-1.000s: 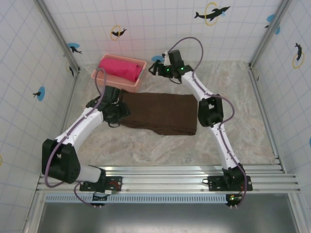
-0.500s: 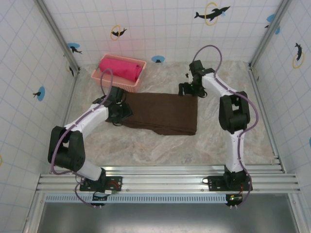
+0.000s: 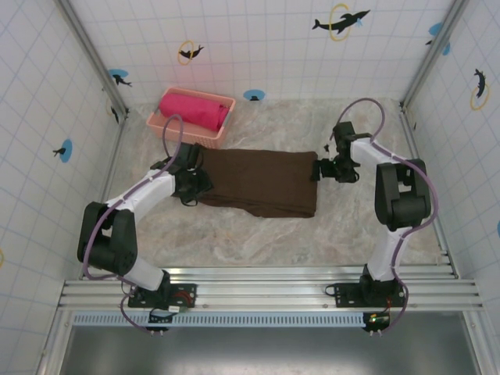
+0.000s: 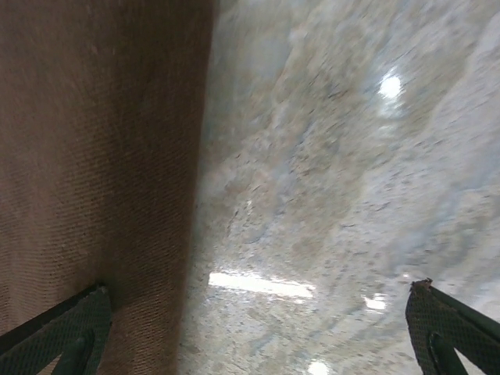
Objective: Roll up the long pants
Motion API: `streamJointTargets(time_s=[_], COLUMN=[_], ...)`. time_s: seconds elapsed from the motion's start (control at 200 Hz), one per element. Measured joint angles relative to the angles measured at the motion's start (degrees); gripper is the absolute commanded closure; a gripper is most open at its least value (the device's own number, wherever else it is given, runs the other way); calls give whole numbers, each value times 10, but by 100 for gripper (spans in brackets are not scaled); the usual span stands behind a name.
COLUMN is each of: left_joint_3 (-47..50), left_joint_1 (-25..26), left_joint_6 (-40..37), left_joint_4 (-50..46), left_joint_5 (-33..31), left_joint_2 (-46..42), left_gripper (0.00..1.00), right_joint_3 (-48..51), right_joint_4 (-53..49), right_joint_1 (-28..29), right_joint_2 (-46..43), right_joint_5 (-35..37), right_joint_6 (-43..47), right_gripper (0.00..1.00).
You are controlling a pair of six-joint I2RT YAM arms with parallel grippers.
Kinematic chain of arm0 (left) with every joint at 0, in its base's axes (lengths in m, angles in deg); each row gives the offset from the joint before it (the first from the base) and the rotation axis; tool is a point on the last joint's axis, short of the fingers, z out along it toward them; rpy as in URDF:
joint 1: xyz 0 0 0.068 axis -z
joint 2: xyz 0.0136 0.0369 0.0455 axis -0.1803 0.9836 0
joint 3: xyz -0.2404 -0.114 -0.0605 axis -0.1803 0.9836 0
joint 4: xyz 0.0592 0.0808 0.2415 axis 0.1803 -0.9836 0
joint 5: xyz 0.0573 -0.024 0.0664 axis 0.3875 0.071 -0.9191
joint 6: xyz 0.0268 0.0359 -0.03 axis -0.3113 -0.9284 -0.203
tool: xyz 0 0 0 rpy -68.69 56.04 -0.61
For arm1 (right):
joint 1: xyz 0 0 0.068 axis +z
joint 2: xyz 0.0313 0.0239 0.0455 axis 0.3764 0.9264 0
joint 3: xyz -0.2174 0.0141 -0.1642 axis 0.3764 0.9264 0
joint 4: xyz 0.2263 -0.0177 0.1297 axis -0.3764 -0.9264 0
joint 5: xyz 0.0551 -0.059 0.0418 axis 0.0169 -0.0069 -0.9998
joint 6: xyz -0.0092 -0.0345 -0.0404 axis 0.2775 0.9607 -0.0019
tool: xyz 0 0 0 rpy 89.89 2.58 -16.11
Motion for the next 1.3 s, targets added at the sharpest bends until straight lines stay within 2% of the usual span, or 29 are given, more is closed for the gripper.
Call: streamJointTargets(time_s=[0.29, 0.355, 0.465, 0.545, 0.585, 0.631, 0.666, 0.946, 1.126, 1.301], left_joint_3=[2, 5, 11, 16, 20, 23, 25, 45, 46, 42], left_joint_1=[0, 0, 0, 0, 0, 0, 0, 0, 0, 0], left_joint_6=[0, 0, 0, 1, 2, 2, 3, 11, 11, 11], left_joint_4=[0, -1, -3, -4, -5, -6, -8, -15, -15, -15], left_joint_5=[0, -1, -4, -5, -6, -7, -10, -16, -16, -15], left_joint_2=[-2, -5, -14, -19, -24, -30, -34, -58, -58, -49], left_gripper=[40, 40, 40, 40, 40, 40, 40, 40, 40, 40], right_joint_3=[7, 4, -9, -24, -31, -35, -38, -36, 68, 180], right_joint_4=[59, 64, 66, 62, 59, 57, 53, 34, 27, -30], right_joint_1=[27, 41, 64, 75, 79, 81, 83, 121, 93, 61], right_joint_2=[0, 1, 11, 28, 39, 47, 52, 46, -32, -134], right_joint_5=[-58, -64, -67, -64, -56, -46, -38, 85, 148, 200], right_joint_6=[-30, -34, -41, -36, -39, -35, -29, -12, -19, -49], right_gripper=[1, 4, 21, 44, 60, 87, 100, 100, 100, 100])
